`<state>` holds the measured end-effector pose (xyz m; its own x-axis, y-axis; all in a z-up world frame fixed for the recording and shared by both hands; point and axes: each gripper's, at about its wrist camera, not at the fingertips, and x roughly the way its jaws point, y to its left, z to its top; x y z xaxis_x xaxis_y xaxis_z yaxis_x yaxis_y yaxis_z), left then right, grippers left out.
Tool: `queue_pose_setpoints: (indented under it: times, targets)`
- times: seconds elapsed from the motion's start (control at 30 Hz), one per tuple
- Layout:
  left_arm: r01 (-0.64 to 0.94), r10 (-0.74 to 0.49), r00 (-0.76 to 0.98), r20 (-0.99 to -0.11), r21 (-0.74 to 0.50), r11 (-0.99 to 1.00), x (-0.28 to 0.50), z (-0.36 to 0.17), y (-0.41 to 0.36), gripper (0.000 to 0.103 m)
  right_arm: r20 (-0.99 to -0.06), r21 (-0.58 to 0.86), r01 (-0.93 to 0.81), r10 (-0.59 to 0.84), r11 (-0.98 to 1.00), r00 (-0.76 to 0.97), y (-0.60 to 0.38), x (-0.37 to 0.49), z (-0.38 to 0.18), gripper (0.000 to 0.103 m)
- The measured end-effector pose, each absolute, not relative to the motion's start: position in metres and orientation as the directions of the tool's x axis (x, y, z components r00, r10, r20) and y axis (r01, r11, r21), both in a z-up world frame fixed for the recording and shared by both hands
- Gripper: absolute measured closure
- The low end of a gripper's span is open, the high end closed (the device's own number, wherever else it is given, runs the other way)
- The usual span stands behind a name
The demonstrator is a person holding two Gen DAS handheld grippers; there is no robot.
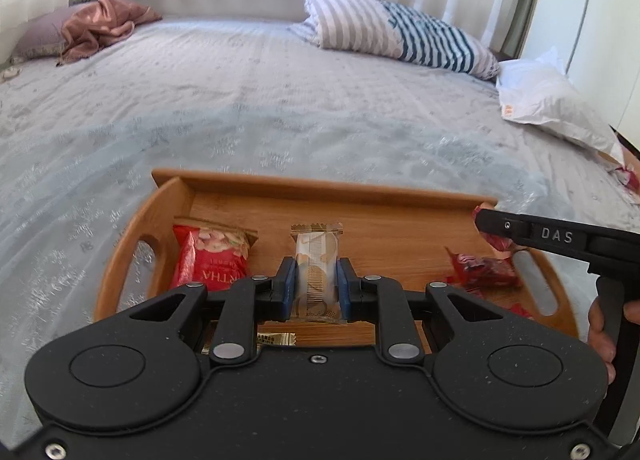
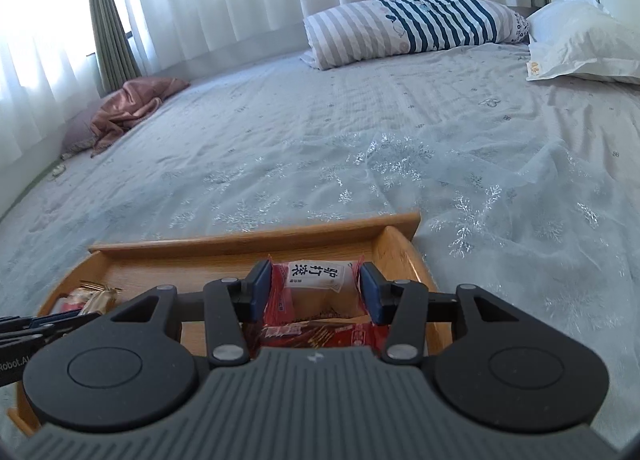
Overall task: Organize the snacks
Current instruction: 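Carry the pale pastry and pink pastry pack over the tray with both tools, then open both tools to release the pastry and pink pack onto the tray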
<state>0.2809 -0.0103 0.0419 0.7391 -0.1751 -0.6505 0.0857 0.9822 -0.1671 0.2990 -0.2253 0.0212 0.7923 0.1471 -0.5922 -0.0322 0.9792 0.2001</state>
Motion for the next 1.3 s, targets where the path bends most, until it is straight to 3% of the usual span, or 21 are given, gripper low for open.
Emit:
queue_pose_setpoints:
  times: [0.97, 1.07, 1.13, 1.3]
  targets:
    - [0.085, -0.141, 0.713, -0.687, -0.115, 0.99, 0.293, 0.017, -0.019, 0.082, -0.601, 0.194, -0.029, 0.143, 0.981, 0.786, -0.218, 0.308, 0.001, 0.048]
    - [0.082, -0.142, 0.718, -0.681, -0.12, 0.989, 0.293, 0.018, -0.019, 0.073, -0.595, 0.211, -0.032, 0.154, 0.977, 0.789, -0.22, 0.308, 0.002, 0.042]
    - [0.081, -0.136, 0.728, -0.672, -0.113, 0.99, 0.292, 0.02, -0.019, 0.057, -0.584, 0.232, -0.031, 0.165, 0.972, 0.795, -0.223, 0.305, 0.003, 0.035]
    - [0.096, -0.133, 0.752, -0.646, -0.092, 0.991, 0.282, 0.03, -0.018, 0.044, -0.563, 0.252, -0.053, 0.191, 0.966, 0.804, -0.226, 0.298, 0.011, 0.027]
